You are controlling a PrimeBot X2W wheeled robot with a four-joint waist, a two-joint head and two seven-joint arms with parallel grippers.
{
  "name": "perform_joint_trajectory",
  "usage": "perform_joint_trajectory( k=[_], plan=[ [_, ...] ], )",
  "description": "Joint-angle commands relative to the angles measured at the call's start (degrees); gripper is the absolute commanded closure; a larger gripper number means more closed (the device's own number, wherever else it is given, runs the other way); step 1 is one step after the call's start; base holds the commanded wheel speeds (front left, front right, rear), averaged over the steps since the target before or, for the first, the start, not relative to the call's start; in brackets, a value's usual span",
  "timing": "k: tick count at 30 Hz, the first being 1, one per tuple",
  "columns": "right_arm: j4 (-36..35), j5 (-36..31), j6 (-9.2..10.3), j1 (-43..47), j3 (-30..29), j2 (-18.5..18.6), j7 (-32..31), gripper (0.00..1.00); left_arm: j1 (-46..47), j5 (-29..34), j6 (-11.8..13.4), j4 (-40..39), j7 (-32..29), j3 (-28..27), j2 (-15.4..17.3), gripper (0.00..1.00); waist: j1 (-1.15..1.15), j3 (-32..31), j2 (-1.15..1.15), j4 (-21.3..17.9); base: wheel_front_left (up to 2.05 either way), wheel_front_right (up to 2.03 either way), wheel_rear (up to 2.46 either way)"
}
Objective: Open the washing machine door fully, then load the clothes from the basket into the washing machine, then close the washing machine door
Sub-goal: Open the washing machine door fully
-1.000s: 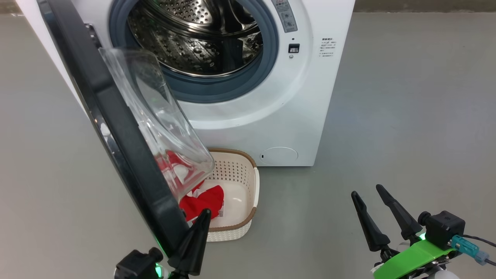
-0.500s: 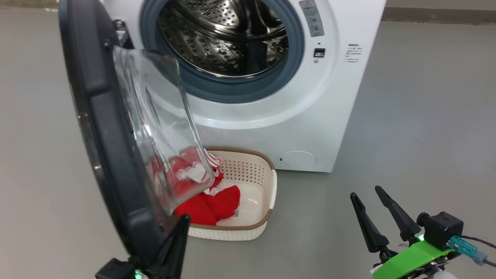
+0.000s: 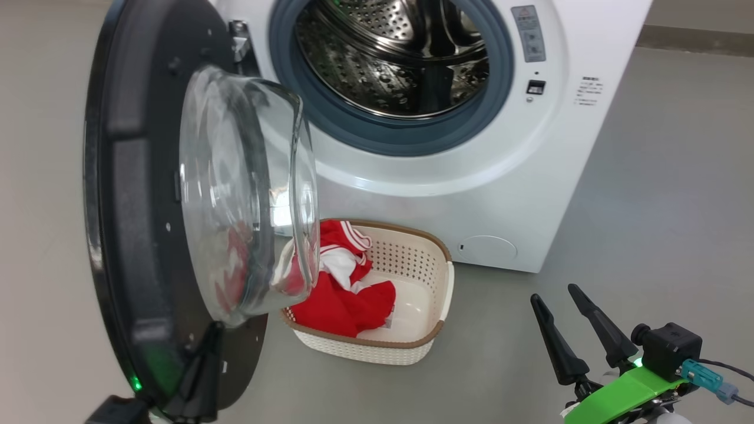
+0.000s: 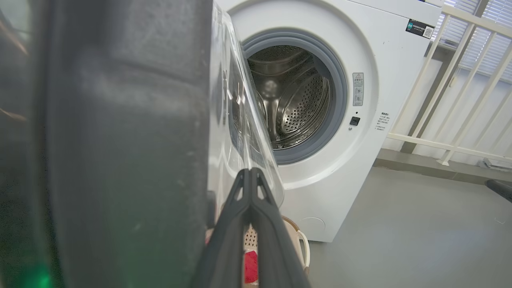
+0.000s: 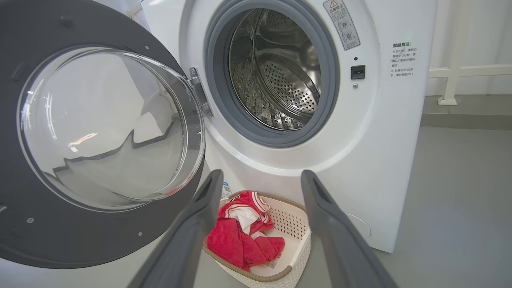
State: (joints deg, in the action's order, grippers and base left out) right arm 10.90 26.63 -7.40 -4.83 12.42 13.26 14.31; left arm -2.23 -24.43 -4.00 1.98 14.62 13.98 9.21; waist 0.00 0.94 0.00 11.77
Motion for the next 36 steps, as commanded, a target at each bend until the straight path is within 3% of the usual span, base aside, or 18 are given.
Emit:
perform_joint_trajectory(
  k=[1, 18, 36],
  plan=[
    [-1.14, 0.07, -0.09, -0.95, 1.27, 0.27, 0.69, 0.0, 1.2, -0.56, 1.18, -1.57, 0.14, -3.36, 1.82, 1.0, 0.0, -0.28, 0.0, 0.94, 0.0, 0.0, 0.0],
    [-1.11, -0.37, -0.09, -2.19, 1.28, -0.13, 0.69, 0.0, 7.27, -3.51, 2.64, 4.16, -2.45, -9.36, 6.54, 1.0, 0.0, 1.96, 0.0, 5.08, 0.0, 0.0, 0.0],
    [-1.35, -1.3, -0.09, -5.0, 0.87, -0.16, 0.69, 0.0, 17.18, -5.73, 0.28, 18.14, -1.92, -12.45, 11.6, 1.0, 0.0, 7.03, 0.0, 8.13, 0.0, 0.0, 0.0]
  ],
)
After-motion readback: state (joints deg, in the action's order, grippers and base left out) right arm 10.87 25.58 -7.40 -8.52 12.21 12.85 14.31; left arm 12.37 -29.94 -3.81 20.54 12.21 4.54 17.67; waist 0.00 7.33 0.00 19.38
